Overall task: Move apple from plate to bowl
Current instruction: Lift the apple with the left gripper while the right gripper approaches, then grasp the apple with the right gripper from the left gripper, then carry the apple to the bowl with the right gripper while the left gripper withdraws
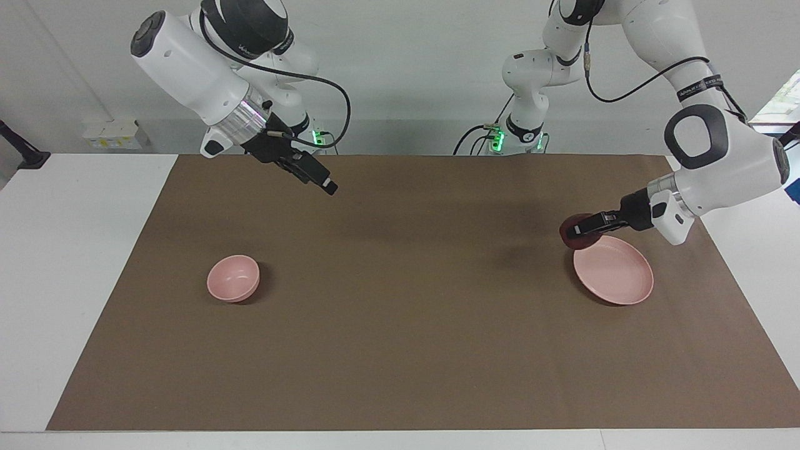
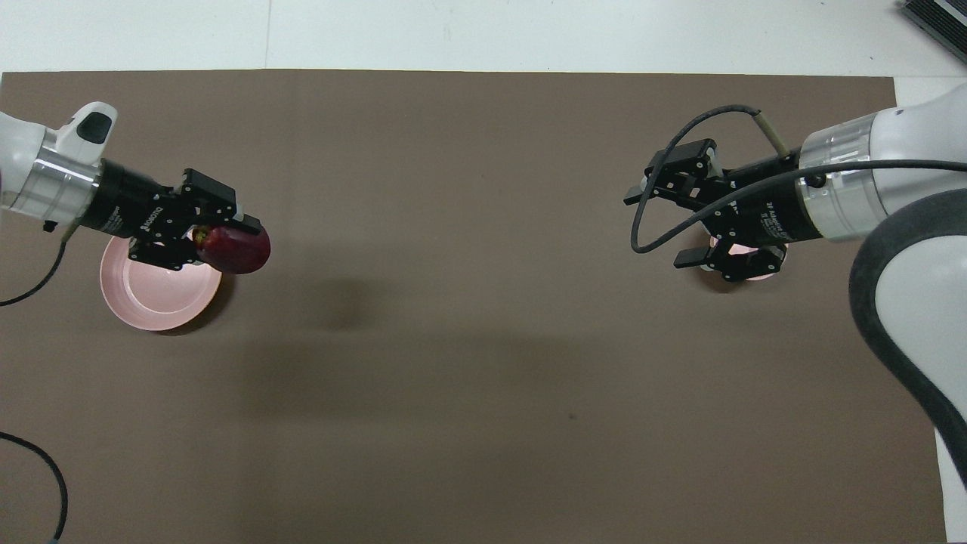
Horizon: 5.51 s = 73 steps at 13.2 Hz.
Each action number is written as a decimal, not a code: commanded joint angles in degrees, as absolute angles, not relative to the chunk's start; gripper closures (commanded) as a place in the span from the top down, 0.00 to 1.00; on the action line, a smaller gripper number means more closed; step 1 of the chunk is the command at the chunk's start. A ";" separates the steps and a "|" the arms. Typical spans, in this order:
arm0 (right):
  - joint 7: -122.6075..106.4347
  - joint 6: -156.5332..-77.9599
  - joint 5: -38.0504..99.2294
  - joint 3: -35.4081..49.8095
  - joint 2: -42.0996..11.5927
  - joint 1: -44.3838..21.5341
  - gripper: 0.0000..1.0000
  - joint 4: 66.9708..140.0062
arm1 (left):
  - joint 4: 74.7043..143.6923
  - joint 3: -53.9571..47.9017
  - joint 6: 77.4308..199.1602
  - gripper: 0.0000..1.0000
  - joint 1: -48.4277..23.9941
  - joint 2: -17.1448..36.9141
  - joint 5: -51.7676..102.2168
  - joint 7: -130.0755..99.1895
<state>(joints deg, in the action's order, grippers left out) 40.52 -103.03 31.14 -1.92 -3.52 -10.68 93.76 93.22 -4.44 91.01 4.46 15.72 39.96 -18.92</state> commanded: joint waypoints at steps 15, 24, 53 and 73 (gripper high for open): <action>-7.47 -121.73 68.64 -1.67 20.39 -11.95 1.00 129.37 | 92.28 -17.14 110.66 0.00 -10.20 16.08 58.96 -55.98; -22.40 -126.21 80.49 -1.58 17.31 -12.13 1.00 130.25 | 96.05 -17.67 105.38 0.00 -10.37 14.86 73.28 -60.73; -12.92 -123.49 80.07 -1.67 16.52 -12.92 0.00 130.08 | 95.98 -20.48 113.73 1.00 -11.53 15.47 69.72 -58.71; -13.89 -124.97 1.08 -1.67 -8.86 4.04 0.00 109.70 | 91.59 -20.04 98.26 1.00 8.17 10.19 11.72 -48.00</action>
